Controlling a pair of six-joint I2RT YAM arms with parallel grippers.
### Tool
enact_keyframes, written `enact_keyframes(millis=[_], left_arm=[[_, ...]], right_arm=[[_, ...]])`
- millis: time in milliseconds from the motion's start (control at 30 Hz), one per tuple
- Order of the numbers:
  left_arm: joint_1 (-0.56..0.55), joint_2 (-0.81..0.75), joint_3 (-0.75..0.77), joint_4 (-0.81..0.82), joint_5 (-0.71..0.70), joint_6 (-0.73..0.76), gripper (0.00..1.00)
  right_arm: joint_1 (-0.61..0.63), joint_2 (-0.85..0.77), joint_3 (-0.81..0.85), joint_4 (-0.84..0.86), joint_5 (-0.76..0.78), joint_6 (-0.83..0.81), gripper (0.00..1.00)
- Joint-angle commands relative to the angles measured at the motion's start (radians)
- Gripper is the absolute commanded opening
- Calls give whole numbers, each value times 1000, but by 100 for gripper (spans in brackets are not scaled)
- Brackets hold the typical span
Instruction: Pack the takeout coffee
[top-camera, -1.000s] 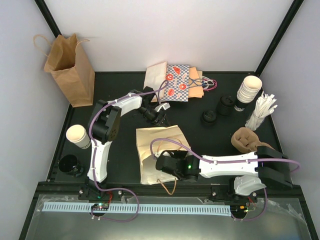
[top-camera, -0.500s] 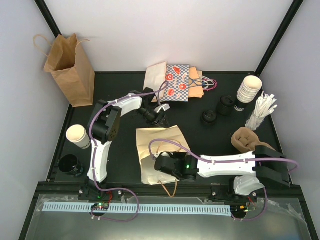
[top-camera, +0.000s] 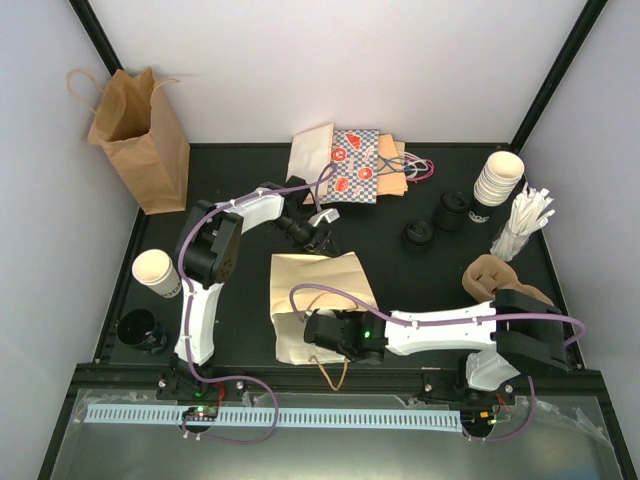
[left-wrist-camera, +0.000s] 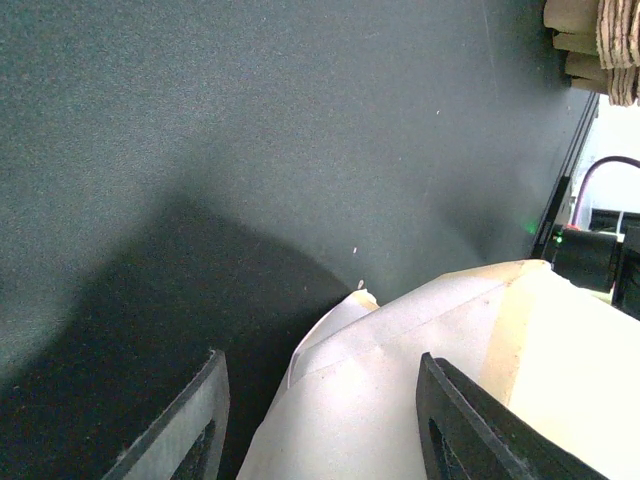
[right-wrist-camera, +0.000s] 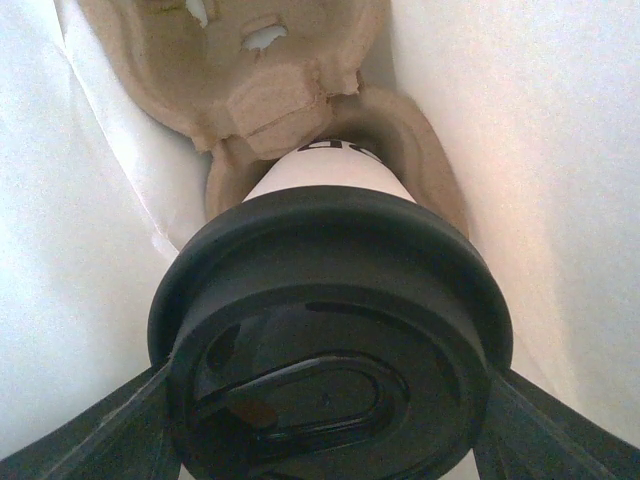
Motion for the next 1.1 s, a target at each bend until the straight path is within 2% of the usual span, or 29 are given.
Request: enact_keyframes(millis=[0,267,667,1067], left_arm=[[-22,-37,-7,-51,23,-2,53],[-9,-109,-64,22,2,-89,54],[5,-159,-130,89,4,-137,51],[4,-165,-171,123,30,-163,50]], right_arm=[[-7,49,-2,-58,-66,-17,69],[-12,68,45,-98,-66,3,68],[-64,71,86,-199,-101,149,64],[-65,142,98,-152,-99,75,63]])
